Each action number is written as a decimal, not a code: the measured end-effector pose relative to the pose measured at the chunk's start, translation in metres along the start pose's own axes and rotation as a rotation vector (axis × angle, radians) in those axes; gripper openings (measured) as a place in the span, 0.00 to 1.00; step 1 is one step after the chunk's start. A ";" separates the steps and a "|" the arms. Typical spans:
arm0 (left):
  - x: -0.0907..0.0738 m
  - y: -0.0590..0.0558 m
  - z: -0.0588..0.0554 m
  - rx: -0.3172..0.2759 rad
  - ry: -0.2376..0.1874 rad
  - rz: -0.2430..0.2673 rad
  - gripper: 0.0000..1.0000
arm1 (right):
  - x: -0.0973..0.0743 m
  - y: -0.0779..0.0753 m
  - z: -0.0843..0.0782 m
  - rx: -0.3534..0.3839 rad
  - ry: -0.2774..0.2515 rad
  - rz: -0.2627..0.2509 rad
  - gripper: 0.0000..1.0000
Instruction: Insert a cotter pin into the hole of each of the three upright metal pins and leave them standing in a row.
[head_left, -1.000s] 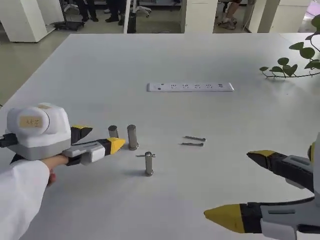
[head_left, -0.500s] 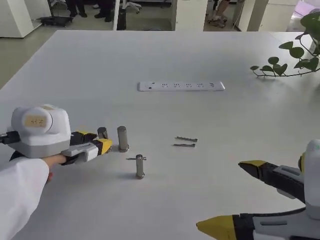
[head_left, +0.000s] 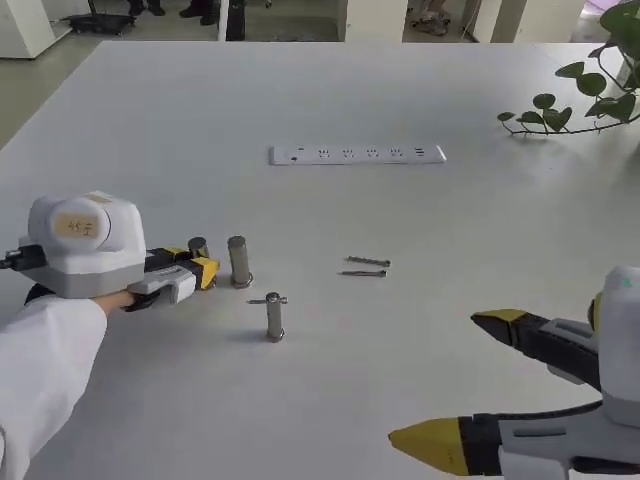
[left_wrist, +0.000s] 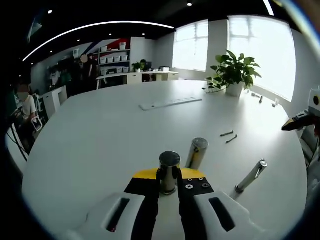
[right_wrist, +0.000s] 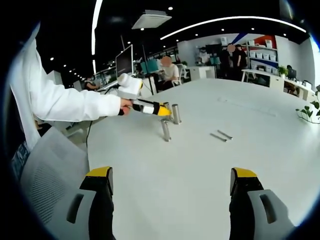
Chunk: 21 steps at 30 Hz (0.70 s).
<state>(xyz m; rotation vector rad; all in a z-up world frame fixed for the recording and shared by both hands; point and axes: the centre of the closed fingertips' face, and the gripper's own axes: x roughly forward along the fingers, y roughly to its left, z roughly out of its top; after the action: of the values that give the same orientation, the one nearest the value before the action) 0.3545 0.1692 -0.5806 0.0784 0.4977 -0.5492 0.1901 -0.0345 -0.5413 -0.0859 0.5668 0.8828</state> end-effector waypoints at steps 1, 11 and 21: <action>0.000 0.001 0.000 0.006 0.000 0.001 0.12 | 0.000 0.000 0.000 0.004 -0.001 -0.003 0.97; -0.013 0.002 -0.005 0.038 0.036 0.036 0.11 | 0.003 0.008 0.001 -0.006 -0.006 0.011 0.96; -0.048 -0.015 -0.001 0.048 0.020 -0.014 0.11 | 0.002 0.013 0.004 -0.022 -0.003 0.013 0.95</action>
<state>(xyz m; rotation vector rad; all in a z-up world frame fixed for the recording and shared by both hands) 0.3114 0.1797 -0.5580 0.1266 0.5049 -0.5744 0.1829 -0.0235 -0.5371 -0.1014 0.5556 0.9023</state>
